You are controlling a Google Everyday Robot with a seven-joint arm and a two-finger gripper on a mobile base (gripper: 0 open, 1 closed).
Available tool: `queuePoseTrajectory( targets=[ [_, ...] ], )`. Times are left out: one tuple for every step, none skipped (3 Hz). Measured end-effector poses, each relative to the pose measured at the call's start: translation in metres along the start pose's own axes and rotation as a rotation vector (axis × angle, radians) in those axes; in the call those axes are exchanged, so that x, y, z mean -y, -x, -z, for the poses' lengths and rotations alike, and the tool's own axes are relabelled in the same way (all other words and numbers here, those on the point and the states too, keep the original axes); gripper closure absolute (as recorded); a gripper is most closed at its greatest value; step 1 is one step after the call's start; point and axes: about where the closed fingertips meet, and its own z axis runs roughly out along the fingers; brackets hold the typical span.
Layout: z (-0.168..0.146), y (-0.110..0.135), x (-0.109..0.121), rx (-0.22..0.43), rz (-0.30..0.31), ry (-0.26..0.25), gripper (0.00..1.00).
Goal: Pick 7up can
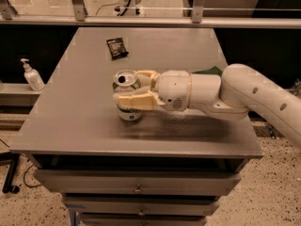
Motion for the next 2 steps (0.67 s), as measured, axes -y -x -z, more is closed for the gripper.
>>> queuePoseTrajectory(
  targets=[
    [0.008,0.019,0.027,-0.020,0.050,-0.030,1.00],
    [0.024,0.052,0.062,-0.048,0.096,-0.075,1.00]
  ],
)
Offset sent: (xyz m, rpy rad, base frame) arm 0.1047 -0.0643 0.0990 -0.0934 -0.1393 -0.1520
